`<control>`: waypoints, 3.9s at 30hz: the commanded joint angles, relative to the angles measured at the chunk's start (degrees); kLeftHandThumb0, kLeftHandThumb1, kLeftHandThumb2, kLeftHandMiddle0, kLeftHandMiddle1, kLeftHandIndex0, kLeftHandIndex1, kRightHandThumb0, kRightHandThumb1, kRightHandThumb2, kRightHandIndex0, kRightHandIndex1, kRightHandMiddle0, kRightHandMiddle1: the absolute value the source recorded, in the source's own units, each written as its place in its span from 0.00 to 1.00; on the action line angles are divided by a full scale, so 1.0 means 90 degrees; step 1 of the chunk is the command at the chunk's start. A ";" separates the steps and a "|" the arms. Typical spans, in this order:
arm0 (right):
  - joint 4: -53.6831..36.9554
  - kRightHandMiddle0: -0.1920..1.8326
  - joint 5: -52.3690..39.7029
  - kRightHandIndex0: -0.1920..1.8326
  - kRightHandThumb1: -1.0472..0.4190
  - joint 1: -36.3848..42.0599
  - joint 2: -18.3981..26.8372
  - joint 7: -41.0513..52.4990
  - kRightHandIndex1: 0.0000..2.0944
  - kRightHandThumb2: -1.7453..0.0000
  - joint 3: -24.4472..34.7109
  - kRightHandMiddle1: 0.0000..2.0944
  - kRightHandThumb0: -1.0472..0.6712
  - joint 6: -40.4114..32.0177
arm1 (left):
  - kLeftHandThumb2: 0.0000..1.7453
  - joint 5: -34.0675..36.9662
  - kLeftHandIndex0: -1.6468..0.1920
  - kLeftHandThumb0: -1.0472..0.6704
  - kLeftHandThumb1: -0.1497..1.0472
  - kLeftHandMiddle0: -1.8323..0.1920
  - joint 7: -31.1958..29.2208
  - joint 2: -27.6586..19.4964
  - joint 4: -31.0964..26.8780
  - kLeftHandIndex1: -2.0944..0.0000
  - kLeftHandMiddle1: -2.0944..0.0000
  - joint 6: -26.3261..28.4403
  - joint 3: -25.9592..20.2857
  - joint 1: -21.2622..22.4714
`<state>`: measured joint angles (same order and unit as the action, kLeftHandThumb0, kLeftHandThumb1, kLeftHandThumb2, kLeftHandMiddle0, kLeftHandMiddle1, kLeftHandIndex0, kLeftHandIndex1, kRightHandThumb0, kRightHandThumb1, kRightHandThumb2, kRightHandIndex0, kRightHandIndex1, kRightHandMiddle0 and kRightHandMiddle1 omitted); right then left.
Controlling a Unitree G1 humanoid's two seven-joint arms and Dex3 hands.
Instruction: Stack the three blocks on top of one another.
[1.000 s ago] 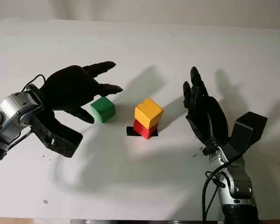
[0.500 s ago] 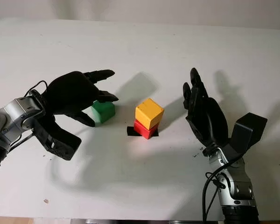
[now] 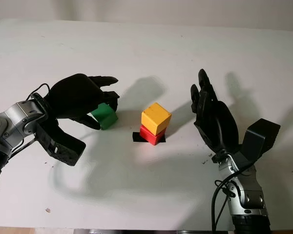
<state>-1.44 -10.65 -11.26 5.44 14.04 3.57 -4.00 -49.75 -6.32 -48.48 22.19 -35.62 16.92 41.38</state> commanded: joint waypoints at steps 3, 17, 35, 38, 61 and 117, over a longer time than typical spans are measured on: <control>0.0023 0.00 0.0041 0.00 0.00 0.0040 0.0034 0.0003 0.00 0.56 -0.0049 0.00 0.16 0.0043 | 0.03 0.0330 0.67 0.35 0.95 0.75 -0.0581 -0.0069 -0.0202 0.41 0.97 0.0140 -0.0107 0.0442; 0.0033 0.00 0.0162 0.00 0.00 0.0065 -0.0099 -0.0213 0.00 0.59 -0.0186 0.00 0.17 -0.0028 | 0.03 0.2686 0.63 0.36 0.99 0.77 -0.4922 0.0456 -0.0425 0.51 0.98 0.1793 -0.0094 0.2638; 0.0379 0.00 0.0337 0.00 0.00 0.0044 -0.0146 -0.0312 0.00 0.60 -0.0321 0.00 0.17 0.0292 | 0.04 0.4885 0.69 0.32 1.00 0.77 -0.5040 0.1318 -0.1475 0.35 0.98 0.4481 -0.1080 0.2195; 0.0333 0.00 0.0389 0.00 0.00 0.0051 -0.0184 -0.0417 0.00 0.61 -0.0336 0.00 0.16 0.0162 | 0.04 0.5061 0.69 0.31 1.00 0.78 -0.4886 0.1387 -0.1616 0.33 0.98 0.4506 -0.1180 0.2069; 0.0269 0.00 0.0489 0.00 0.00 0.0141 -0.0361 -0.0623 0.00 0.60 -0.0447 0.00 0.16 0.0274 | 0.04 0.4237 0.72 0.34 1.00 0.79 -0.5354 0.1637 -0.1269 0.28 0.97 0.3277 -0.0162 0.2654; 0.0088 0.00 0.0475 0.00 0.00 0.0286 -0.0373 -0.0641 0.00 0.60 -0.0407 0.00 0.17 0.0150 | 0.07 0.4094 0.76 0.35 1.00 0.81 -0.5686 0.1739 -0.1087 0.34 0.97 0.3329 0.0080 0.2280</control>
<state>0.29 -6.51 -9.41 1.72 8.31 -0.16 -2.41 -12.76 -57.51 -33.08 12.96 -5.94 17.48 62.37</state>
